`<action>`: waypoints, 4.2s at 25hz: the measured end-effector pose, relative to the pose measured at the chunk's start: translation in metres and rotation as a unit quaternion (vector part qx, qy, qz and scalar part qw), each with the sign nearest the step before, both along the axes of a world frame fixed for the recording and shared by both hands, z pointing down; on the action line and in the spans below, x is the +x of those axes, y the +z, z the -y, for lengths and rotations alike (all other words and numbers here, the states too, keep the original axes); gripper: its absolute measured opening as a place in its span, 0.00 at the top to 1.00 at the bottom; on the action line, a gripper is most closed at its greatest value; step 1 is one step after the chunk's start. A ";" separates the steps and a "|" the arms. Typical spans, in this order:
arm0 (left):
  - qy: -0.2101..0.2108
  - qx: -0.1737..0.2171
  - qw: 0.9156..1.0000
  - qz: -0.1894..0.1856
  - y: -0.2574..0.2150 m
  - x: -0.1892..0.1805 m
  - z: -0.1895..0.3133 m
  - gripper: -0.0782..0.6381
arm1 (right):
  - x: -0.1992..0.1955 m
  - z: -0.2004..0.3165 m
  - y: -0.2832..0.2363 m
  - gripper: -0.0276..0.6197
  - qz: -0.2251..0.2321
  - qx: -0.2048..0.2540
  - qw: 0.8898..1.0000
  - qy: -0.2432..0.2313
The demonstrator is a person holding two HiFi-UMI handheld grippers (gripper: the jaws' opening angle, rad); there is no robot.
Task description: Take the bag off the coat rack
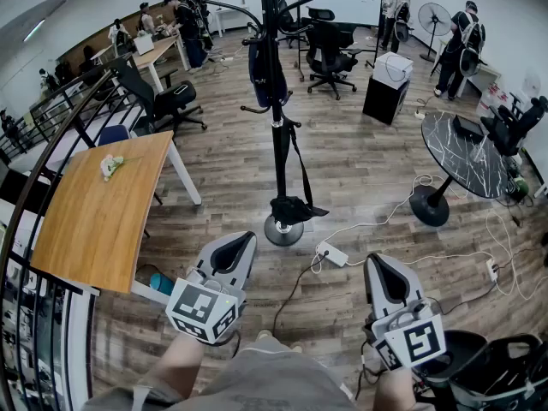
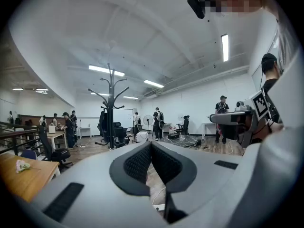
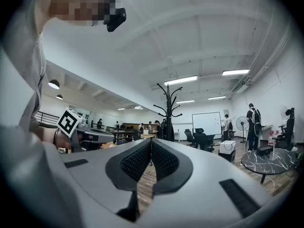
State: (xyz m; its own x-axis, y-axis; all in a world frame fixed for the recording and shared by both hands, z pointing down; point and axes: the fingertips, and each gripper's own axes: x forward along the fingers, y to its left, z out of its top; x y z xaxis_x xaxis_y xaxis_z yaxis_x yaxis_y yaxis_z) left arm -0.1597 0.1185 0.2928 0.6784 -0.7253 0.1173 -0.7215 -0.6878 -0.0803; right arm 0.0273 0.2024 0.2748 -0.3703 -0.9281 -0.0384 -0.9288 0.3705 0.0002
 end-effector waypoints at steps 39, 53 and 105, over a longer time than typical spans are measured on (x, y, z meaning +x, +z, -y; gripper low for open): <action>-0.045 -0.038 0.998 -0.005 0.054 0.026 0.190 0.63 | 0.031 0.199 0.064 0.66 0.021 -0.064 0.998 -0.001; -0.015 -0.093 0.995 0.041 0.126 0.039 0.346 0.63 | -0.006 0.380 0.117 0.65 0.024 -0.108 0.994 -0.024; -0.052 -0.207 0.976 0.030 0.239 0.071 0.453 0.87 | -0.006 0.542 0.256 0.88 0.000 -0.130 0.985 -0.111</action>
State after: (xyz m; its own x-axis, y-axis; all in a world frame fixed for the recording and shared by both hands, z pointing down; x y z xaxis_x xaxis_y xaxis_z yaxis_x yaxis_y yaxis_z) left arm -0.0885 -0.3347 0.5313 0.5865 -0.6722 0.4519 -0.7919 -0.5931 0.1455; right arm 0.0214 -0.3399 0.5303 -0.5644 -0.8033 0.1902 -0.8254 0.5514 -0.1211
